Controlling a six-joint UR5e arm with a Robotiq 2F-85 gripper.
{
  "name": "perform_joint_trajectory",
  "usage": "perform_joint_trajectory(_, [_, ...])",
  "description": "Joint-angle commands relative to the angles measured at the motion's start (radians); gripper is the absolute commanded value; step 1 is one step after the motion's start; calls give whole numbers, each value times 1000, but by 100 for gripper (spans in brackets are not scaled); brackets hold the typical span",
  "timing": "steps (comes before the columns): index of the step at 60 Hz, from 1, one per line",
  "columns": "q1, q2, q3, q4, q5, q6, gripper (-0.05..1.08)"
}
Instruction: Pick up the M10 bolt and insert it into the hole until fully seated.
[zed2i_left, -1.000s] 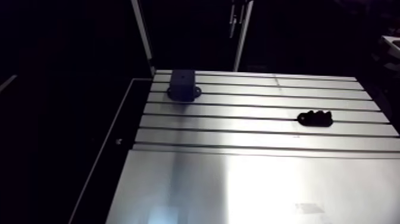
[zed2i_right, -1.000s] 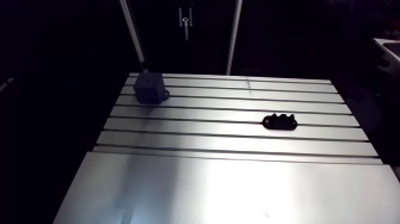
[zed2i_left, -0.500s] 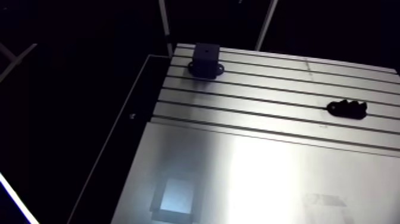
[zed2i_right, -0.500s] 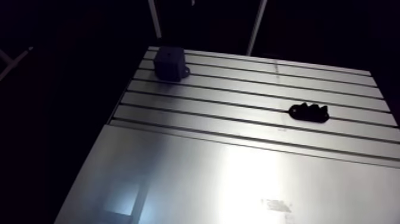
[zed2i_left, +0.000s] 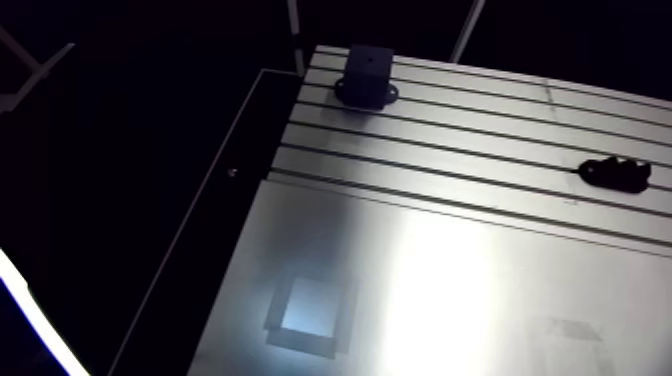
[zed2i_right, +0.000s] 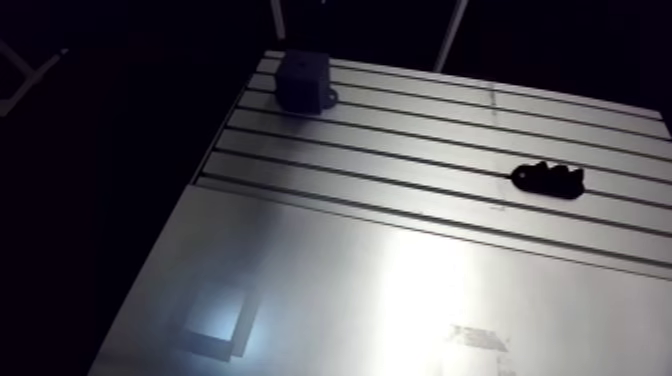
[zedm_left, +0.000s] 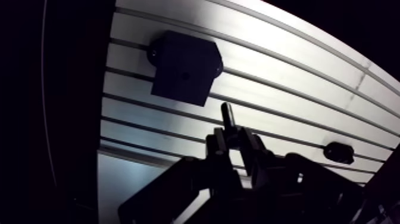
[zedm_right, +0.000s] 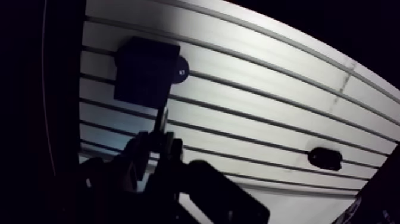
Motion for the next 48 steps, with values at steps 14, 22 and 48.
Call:
perform_joint_trajectory(14, [28,48,-27,2,3,0,108])
perform_joint_trajectory(22, [31,54,-25,2,3,0,108])
perform_joint_trajectory(48, [36,60,-1,-1,6,0,108])
